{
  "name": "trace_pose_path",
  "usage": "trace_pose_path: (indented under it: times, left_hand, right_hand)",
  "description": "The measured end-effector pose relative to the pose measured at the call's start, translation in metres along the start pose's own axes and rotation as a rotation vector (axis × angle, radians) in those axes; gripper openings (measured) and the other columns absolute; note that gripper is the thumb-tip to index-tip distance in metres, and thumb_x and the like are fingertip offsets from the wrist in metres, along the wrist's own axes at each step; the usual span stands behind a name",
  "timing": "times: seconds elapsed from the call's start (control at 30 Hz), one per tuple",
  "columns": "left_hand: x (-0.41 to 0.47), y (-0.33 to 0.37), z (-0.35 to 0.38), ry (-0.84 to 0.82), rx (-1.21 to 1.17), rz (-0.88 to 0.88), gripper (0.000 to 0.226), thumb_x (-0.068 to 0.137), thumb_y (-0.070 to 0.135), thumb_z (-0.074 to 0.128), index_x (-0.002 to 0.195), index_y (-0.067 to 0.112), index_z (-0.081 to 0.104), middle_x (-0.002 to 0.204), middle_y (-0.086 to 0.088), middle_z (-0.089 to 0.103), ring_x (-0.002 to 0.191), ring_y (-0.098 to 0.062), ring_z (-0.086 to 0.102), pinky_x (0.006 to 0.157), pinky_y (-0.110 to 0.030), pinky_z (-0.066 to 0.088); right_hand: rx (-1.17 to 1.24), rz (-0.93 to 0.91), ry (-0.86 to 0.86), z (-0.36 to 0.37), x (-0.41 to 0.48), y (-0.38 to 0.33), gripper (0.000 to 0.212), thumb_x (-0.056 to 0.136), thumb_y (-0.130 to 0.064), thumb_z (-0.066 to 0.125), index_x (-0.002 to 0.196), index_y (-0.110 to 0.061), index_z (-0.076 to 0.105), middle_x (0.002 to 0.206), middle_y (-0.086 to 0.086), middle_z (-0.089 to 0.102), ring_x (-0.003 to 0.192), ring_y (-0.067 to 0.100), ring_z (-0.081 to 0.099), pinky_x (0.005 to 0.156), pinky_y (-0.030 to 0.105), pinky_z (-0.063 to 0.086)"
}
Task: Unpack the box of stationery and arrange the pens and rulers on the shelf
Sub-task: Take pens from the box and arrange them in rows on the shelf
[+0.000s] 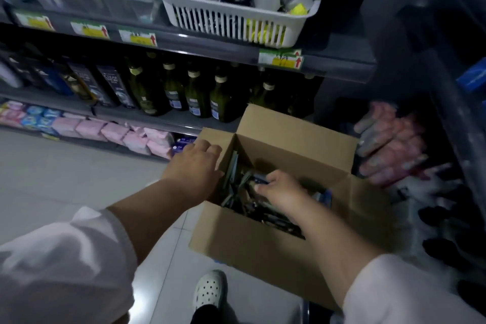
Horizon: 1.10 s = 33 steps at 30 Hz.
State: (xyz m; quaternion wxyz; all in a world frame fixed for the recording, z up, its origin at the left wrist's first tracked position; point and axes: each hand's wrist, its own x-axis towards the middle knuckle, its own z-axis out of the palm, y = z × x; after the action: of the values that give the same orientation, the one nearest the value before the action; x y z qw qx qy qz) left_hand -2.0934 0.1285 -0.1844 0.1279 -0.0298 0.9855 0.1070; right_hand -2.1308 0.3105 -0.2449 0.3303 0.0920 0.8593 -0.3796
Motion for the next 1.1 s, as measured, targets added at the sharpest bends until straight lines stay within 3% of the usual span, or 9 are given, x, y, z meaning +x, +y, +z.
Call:
trace_pose_path:
  times: [0.13,0.3,0.43,0.5,0.6,0.77,0.83,0.93,1.1]
  left_hand:
    - [0.042,-0.023,0.035,-0.022,0.014,0.001,0.051,0.092,0.033,0.052,0.138,0.016,0.037,0.138,-0.009,0.042,0.123,-0.03,0.042,0.098,-0.044,0.042]
    - [0.078,-0.042,0.074,-0.041,-0.015,0.017,0.053,0.093,0.038,0.049,0.139,0.015,0.036,0.136,-0.011,0.043,0.121,-0.033,0.042,0.097,-0.046,0.042]
    - [0.091,-0.049,0.094,-0.025,-0.059,0.064,0.054,0.095,0.041,0.042,0.141,0.015,0.031,0.14,-0.01,0.04,0.122,-0.032,0.041,0.1,-0.045,0.04]
    - [0.093,-0.052,0.099,-0.011,-0.076,0.09,0.057,0.096,0.042,0.039,0.145,0.016,0.026,0.142,-0.009,0.038,0.124,-0.03,0.04,0.102,-0.042,0.039]
    - [0.093,-0.056,0.103,-0.012,-0.109,0.114,0.061,0.097,0.044,0.037,0.149,0.018,0.019,0.145,-0.007,0.035,0.127,-0.027,0.037,0.104,-0.038,0.036]
    - [0.094,-0.059,0.105,-0.018,-0.125,0.131,0.062,0.097,0.045,0.035,0.15,0.019,0.016,0.146,-0.007,0.034,0.128,-0.025,0.038,0.104,-0.036,0.035]
    - [0.095,-0.059,0.105,-0.02,-0.125,0.133,0.062,0.097,0.044,0.035,0.15,0.018,0.015,0.146,-0.007,0.033,0.128,-0.025,0.037,0.105,-0.035,0.034]
    - [0.096,-0.057,0.105,-0.031,-0.124,0.129,0.062,0.098,0.043,0.034,0.15,0.018,0.014,0.145,-0.007,0.034,0.128,-0.025,0.037,0.104,-0.034,0.033]
    - [0.095,-0.053,0.1,-0.071,-0.101,0.109,0.063,0.098,0.043,0.034,0.151,0.017,0.013,0.148,-0.007,0.031,0.131,-0.026,0.035,0.108,-0.036,0.034]
  right_hand:
    - [0.041,0.113,-0.04,0.032,0.061,0.006,0.06,0.09,-0.035,0.064,0.14,-0.01,0.042,0.136,0.009,0.051,0.119,0.028,0.051,0.088,0.03,0.041]
    - [0.054,0.208,-0.098,0.07,0.119,0.023,0.04,0.083,-0.032,0.068,0.115,-0.01,0.059,0.105,0.008,0.063,0.091,0.025,0.059,0.074,0.028,0.045]
    - [0.094,0.227,-0.168,0.091,0.143,0.027,0.023,0.081,-0.022,0.065,0.102,-0.014,0.061,0.106,0.005,0.066,0.098,0.027,0.061,0.093,0.038,0.051]
    - [0.146,0.213,-0.17,0.106,0.156,0.027,0.034,0.074,-0.034,0.072,0.104,-0.021,0.064,0.104,0.002,0.068,0.094,0.026,0.063,0.088,0.037,0.053]
    - [0.215,0.19,-0.11,0.129,0.195,0.046,0.067,0.053,-0.062,0.074,0.112,-0.034,0.06,0.104,-0.002,0.069,0.091,0.026,0.065,0.083,0.042,0.055]
    - [0.695,0.27,-0.111,0.124,0.19,0.027,0.049,0.072,-0.018,0.075,0.119,-0.017,0.063,0.104,0.015,0.071,0.09,0.035,0.069,0.075,0.05,0.058]
    - [0.786,0.299,-0.142,0.122,0.192,0.027,0.036,0.079,-0.012,0.071,0.115,-0.013,0.066,0.104,0.018,0.071,0.094,0.036,0.068,0.074,0.047,0.058]
    - [0.851,0.317,-0.164,0.121,0.193,0.026,0.039,0.08,-0.009,0.069,0.118,-0.011,0.065,0.106,0.018,0.07,0.097,0.035,0.067,0.073,0.043,0.058]
    - [0.852,0.172,-0.182,0.107,0.179,0.017,0.035,0.082,0.001,0.066,0.116,-0.01,0.064,0.1,0.017,0.072,0.08,0.03,0.07,0.056,0.032,0.055]
